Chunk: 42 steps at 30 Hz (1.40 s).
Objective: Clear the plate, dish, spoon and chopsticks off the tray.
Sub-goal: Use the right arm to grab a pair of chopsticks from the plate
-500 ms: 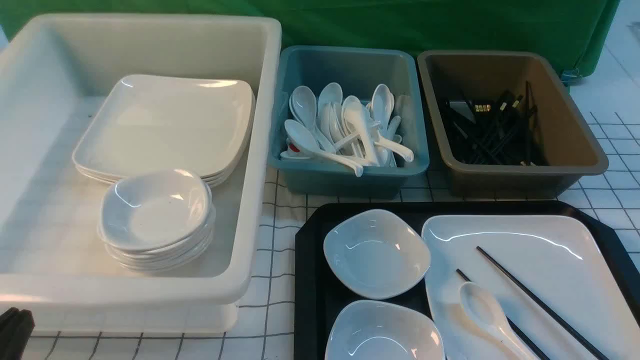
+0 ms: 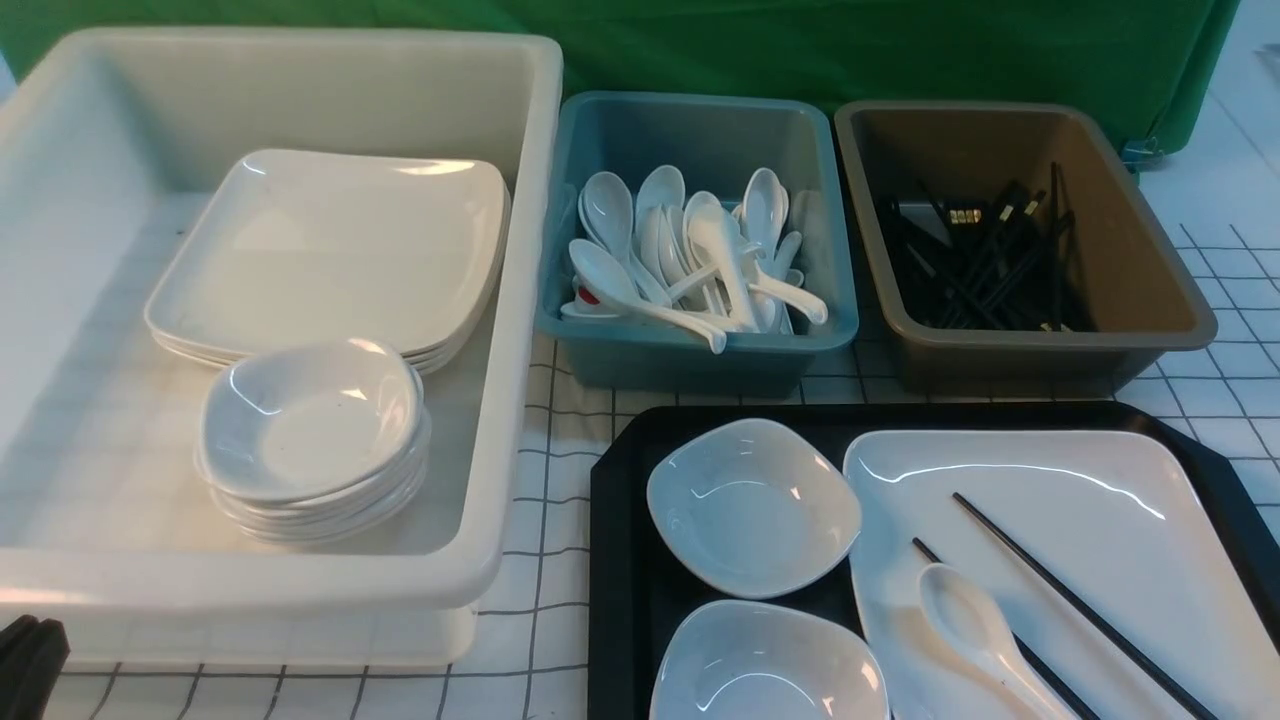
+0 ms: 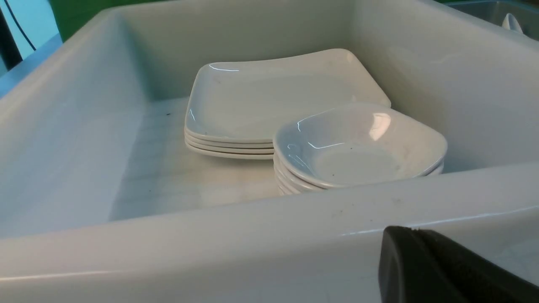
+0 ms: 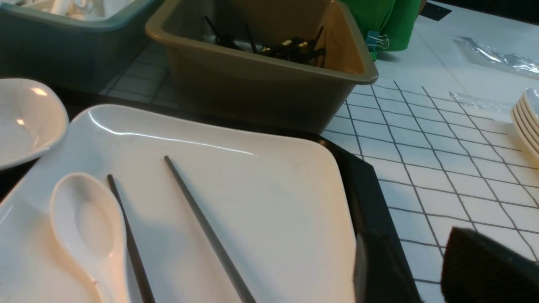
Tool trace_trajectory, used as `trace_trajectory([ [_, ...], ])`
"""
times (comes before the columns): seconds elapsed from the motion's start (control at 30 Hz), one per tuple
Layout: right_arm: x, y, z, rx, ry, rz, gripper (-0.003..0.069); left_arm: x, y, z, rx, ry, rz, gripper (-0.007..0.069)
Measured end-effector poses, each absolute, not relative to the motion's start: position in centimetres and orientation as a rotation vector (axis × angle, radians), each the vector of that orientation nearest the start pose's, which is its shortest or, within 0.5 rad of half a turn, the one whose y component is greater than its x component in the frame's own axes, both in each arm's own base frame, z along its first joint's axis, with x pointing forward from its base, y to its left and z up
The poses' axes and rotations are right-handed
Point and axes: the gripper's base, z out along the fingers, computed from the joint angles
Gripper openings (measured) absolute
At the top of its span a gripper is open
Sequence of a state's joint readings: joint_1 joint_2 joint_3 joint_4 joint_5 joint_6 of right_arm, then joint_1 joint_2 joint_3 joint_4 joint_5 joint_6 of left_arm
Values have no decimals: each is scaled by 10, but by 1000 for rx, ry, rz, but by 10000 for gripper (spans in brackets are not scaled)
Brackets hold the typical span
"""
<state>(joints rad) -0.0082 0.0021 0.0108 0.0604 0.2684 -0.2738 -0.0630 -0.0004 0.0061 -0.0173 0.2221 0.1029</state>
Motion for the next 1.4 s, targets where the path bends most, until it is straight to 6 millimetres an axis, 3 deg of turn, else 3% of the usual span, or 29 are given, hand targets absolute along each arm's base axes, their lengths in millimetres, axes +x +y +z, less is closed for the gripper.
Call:
trace_trajectory([
  [0.27,55,1,185,-194,1756,-148,247,56,-4,197,131,1638,22,20],
  [0.53,56,1,186,-193,1747,-149,247,54,4,226,-264,1305,-311,20],
  [0.67,56,1,189,-177,1709,-143,247,50,10,236,-338,1162,-332,20],
  [0.9,56,-2,214,391,1403,401,247,36,20,264,-502,814,-572,20],
  [0.93,55,-5,220,481,1305,495,247,30,18,287,-473,769,-611,20],
  [0.97,55,-6,222,500,1278,516,247,29,17,297,-459,770,-622,20],
  [1.03,54,-7,225,511,1231,526,247,25,12,323,-402,790,-620,20],
  [1.07,53,-8,228,518,1197,532,247,26,6,352,-328,874,-589,20],
  [1.1,53,-8,228,519,1190,534,247,24,5,360,-309,892,-578,20],
  [1.13,52,-9,231,547,1152,572,247,33,0,385,-264,1031,-527,20],
  [1.2,52,-9,232,558,1134,604,231,47,-4,407,-245,1232,-476,20],
  [1.3,50,0,249,453,1280,602,102,83,-11,417,-195,1588,-382,20],
  [1.33,50,1,252,439,1294,601,92,89,-12,413,-182,1647,-366,20],
  [1.4,52,8,281,309,1493,546,25,128,-21,404,-72,1931,-339,20],
])
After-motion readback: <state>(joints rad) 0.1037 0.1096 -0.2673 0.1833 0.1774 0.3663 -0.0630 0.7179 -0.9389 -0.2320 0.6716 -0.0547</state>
